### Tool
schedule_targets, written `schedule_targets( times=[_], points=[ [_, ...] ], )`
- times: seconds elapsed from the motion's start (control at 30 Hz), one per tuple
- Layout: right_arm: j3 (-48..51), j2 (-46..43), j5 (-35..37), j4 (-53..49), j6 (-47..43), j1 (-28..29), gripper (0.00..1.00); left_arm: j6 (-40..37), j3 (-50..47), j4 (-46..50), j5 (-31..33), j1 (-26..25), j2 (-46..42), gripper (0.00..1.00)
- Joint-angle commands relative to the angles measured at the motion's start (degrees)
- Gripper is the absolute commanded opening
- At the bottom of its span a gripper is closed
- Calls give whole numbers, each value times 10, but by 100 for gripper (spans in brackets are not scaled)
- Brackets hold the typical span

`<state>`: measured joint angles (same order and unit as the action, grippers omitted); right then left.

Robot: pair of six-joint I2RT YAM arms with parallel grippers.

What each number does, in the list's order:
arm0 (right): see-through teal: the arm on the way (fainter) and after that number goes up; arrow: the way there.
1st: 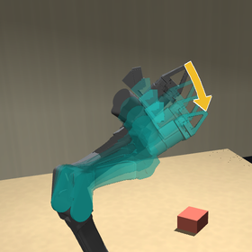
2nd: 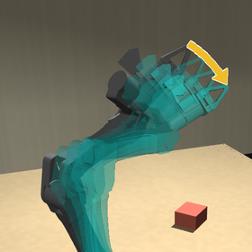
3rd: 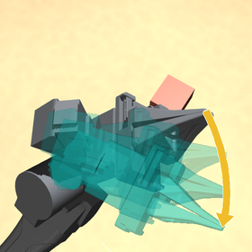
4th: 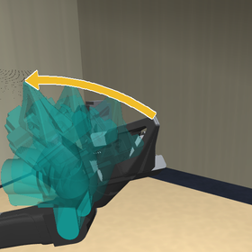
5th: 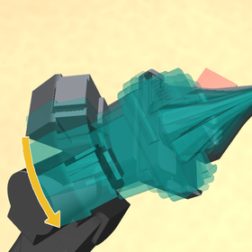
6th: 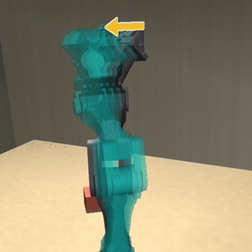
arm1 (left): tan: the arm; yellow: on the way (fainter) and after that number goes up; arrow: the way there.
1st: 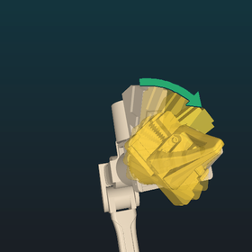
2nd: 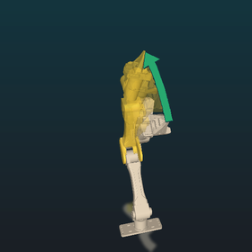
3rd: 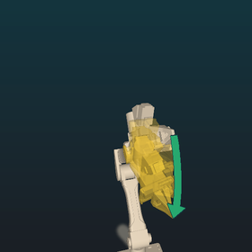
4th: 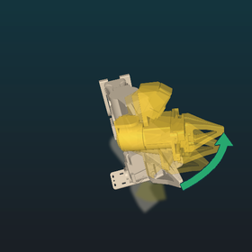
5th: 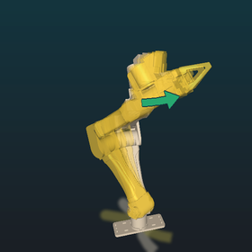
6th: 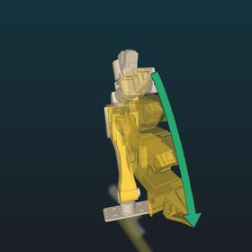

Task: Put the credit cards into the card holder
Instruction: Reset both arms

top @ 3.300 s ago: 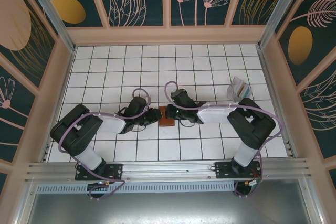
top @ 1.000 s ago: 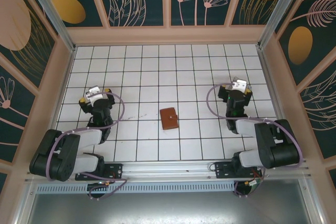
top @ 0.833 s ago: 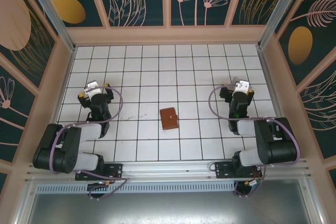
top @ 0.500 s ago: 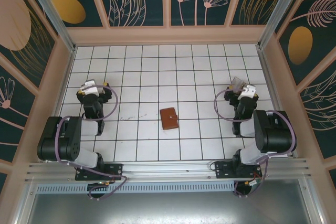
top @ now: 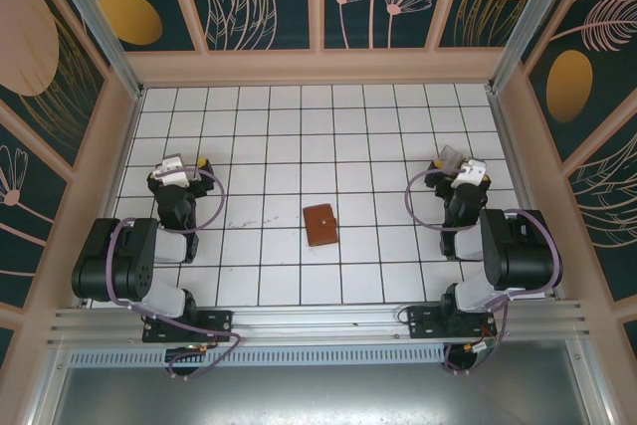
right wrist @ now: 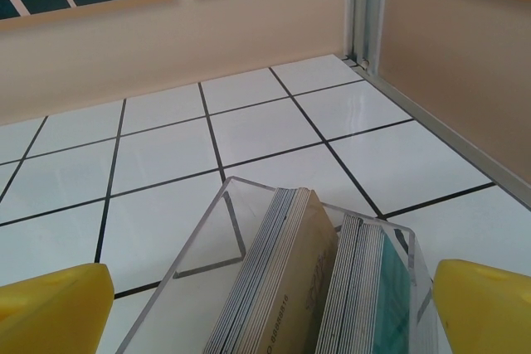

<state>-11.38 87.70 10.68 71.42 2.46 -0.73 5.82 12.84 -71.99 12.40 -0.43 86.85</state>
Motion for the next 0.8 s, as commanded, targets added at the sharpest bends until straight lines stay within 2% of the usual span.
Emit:
schedule_targets(
  times=[0.0,0.43,0.53,0.77],
  points=[
    [-12,3,-30,16,-2,4,99,4,-3,-27,-8,2,2,99],
    [-16,2,-54,5,-4,-2,99,4,-4,-27,-8,2,2,99],
    [-22,4,-112,-4,-8,-17,99,4,-3,-27,-8,2,2,99],
    [-22,5,-113,-4,-9,-16,99,4,-3,-27,-8,2,2,99]
  ],
)
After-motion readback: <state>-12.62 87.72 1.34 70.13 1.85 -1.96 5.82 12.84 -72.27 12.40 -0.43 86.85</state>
